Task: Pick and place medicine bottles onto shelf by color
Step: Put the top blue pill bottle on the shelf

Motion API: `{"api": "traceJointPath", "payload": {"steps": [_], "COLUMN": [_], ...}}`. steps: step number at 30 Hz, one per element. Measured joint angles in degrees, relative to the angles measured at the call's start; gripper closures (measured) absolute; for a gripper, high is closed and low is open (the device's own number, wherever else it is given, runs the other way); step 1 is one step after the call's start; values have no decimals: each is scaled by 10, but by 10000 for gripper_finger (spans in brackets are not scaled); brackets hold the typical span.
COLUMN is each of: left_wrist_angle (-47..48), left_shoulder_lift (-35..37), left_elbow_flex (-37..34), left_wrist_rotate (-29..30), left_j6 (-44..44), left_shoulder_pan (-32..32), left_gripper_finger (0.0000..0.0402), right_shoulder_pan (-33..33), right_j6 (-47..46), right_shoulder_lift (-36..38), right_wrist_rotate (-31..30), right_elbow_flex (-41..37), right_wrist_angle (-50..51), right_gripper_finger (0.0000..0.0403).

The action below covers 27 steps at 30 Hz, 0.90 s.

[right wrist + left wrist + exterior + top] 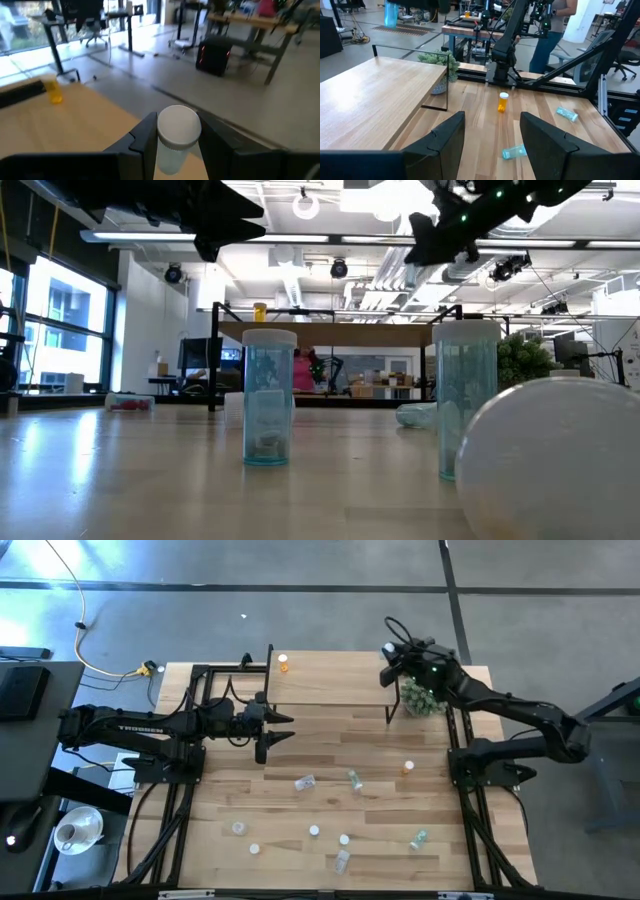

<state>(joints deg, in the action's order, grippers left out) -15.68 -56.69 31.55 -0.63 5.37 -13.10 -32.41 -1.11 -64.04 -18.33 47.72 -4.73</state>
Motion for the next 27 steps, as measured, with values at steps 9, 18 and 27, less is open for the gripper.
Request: {"api": "traceJointPath", "payload": {"steps": [9, 18, 27], "left_wrist_angle": [0, 0, 0], "left_shoulder_lift": [0, 0, 0], "left_elbow_flex": [0, 0, 0], "left_wrist_rotate": [0, 0, 0], "left_j6": [4, 4, 4], "left_shoulder_pan": [0, 0, 0], "left_gripper_finger": [220, 220, 220], "right_shoulder_pan": [-21, -36, -36], "right_j6": [-2, -10, -9], "right_shoulder_lift": [-72, -91, -110], "right_wrist_rotate": [25, 50, 51], "right_elbow_flex": [0, 0, 0], "right_wrist_angle": [1, 10, 38], "right_gripper_finger": [293, 293, 293]}}
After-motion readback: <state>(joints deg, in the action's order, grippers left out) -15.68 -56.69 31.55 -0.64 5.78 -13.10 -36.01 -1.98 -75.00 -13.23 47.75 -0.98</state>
